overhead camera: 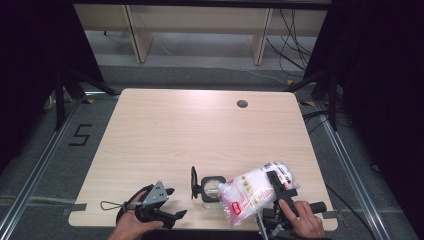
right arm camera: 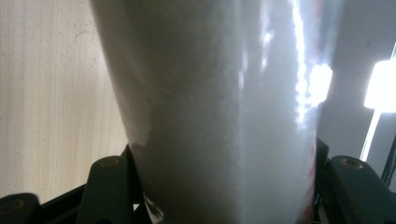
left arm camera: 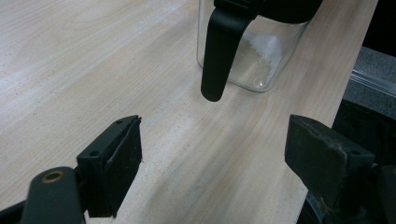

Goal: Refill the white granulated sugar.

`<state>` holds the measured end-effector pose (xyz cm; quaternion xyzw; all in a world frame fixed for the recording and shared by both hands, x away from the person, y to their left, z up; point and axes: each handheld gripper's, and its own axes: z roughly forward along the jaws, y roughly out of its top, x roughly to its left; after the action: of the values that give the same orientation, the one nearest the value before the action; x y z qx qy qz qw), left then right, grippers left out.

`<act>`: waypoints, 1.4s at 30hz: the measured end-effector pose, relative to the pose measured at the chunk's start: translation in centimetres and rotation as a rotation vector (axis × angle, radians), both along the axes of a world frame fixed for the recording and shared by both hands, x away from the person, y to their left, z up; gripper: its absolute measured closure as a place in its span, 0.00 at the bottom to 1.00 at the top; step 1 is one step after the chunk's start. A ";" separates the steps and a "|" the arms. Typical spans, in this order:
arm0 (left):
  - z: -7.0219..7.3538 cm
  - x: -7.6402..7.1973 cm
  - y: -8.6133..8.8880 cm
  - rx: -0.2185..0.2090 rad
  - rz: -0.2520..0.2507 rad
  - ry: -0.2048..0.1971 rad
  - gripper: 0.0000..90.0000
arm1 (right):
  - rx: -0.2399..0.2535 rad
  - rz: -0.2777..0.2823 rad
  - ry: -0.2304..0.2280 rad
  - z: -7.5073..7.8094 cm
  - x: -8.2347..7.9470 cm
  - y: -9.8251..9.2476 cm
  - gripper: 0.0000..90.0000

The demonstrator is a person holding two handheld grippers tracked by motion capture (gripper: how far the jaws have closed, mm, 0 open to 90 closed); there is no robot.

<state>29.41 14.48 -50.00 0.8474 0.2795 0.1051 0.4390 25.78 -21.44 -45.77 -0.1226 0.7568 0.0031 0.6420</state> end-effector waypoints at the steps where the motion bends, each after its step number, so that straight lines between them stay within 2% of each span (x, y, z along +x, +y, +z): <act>1: 0.0 0.0 0.0 0.000 0.000 0.000 0.21 | 0.015 -0.015 0.010 -0.1 -0.1 0.0 0.47; 8: 0.0 0.0 0.0 0.000 0.005 -0.003 0.21 | 0.003 -0.032 0.005 0.1 -0.3 0.0 0.47; 9: -0.1 0.0 -0.1 -0.010 0.005 0.001 0.21 | 0.047 -0.027 0.017 -0.1 -0.2 0.0 0.47; 10: 0.0 0.1 0.0 0.004 -0.015 -0.019 0.21 | 0.029 -0.028 0.002 -0.2 -0.2 -0.1 0.47; 11: 0.0 0.1 0.0 0.004 -0.015 -0.019 0.21 | 0.029 -0.028 0.002 -0.2 -0.2 -0.1 0.47; 12: 0.0 0.2 0.1 0.012 -0.017 -0.021 0.21 | 0.007 -0.018 -0.003 -0.1 -0.2 0.0 0.47; 14: 0.0 0.1 0.0 0.006 -0.011 -0.011 0.21 | 0.012 0.002 -0.015 -0.2 -0.2 0.0 0.47; 15: -0.1 0.0 0.0 -0.002 0.006 -0.004 0.21 | -0.029 0.007 -0.022 0.4 -0.2 0.1 0.47; 19: 0.0 0.0 0.0 0.000 0.000 -0.003 0.21 | -0.028 -0.023 -0.014 0.4 -0.4 0.2 0.47; 20: 0.0 0.0 0.0 0.001 -0.001 -0.002 0.21 | -0.036 -0.042 0.008 0.2 -0.4 0.2 0.47; 21: 0.0 0.0 0.0 0.001 0.000 0.000 0.21 | -0.016 -0.010 -0.008 0.0 -0.2 0.1 0.47; 24: 0.0 0.0 0.0 -0.001 0.006 -0.003 0.21 | -0.027 -0.027 -0.007 0.2 -0.4 0.2 0.47; 25: 0.0 0.0 0.0 0.000 0.004 -0.001 0.21 | 0.010 -0.026 -0.010 0.0 -0.4 0.1 0.46; 26: 0.0 0.0 0.0 0.000 0.005 -0.003 0.21 | -0.017 0.006 -0.030 0.2 -0.3 0.1 0.47; 27: 0.0 0.0 0.0 0.002 0.000 -0.004 0.21 | 0.008 -0.015 -0.026 -0.1 -0.4 0.1 0.47; 28: 0.0 0.0 0.0 0.002 0.000 -0.004 0.21 | 0.008 -0.015 -0.026 -0.1 -0.4 0.1 0.47; 29: 0.0 0.0 0.0 0.001 0.001 -0.003 0.21 | 0.004 -0.014 -0.027 -0.1 -0.4 0.1 0.46; 30: -0.1 0.0 0.0 -0.004 0.002 -0.001 0.21 | -0.034 0.004 -0.036 0.2 -0.3 0.1 0.46; 31: 0.0 0.0 0.0 0.000 0.005 -0.004 0.21 | -0.039 0.003 -0.034 0.3 -0.3 0.1 0.46; 34: -0.1 0.0 0.0 -0.005 -0.001 -0.005 0.21 | -0.022 -0.008 -0.033 0.2 -0.4 0.1 0.46; 35: 0.0 0.1 0.0 0.003 -0.015 -0.018 0.21 | 0.035 -0.035 -0.028 -0.2 -0.5 -0.1 0.46; 36: 0.0 0.1 0.0 0.003 -0.015 -0.018 0.21 | 0.035 -0.035 -0.028 -0.2 -0.5 -0.1 0.46; 37: 0.0 0.1 0.0 0.005 -0.016 -0.018 0.21 | -0.025 -0.003 -0.042 0.2 -0.4 0.1 0.46; 39: 0.0 0.1 0.0 0.005 -0.016 -0.018 0.21 | -0.033 -0.006 -0.036 0.3 -0.4 0.2 0.46; 40: -0.1 0.0 -0.1 -0.004 0.003 0.001 0.21 | -0.034 -0.002 -0.040 0.2 -0.3 0.3 0.46; 41: -0.1 0.0 -0.1 -0.005 0.002 0.000 0.21 | -0.037 0.000 -0.038 0.2 -0.3 0.3 0.46; 42: -0.1 0.0 -0.1 -0.010 -0.006 -0.010 0.21 | -0.021 0.001 -0.035 0.1 -0.3 0.3 0.46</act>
<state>29.45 14.39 -50.11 0.8454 0.2754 0.1067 0.4451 25.44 -21.15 -45.63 -0.1298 0.7454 -0.0064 0.6539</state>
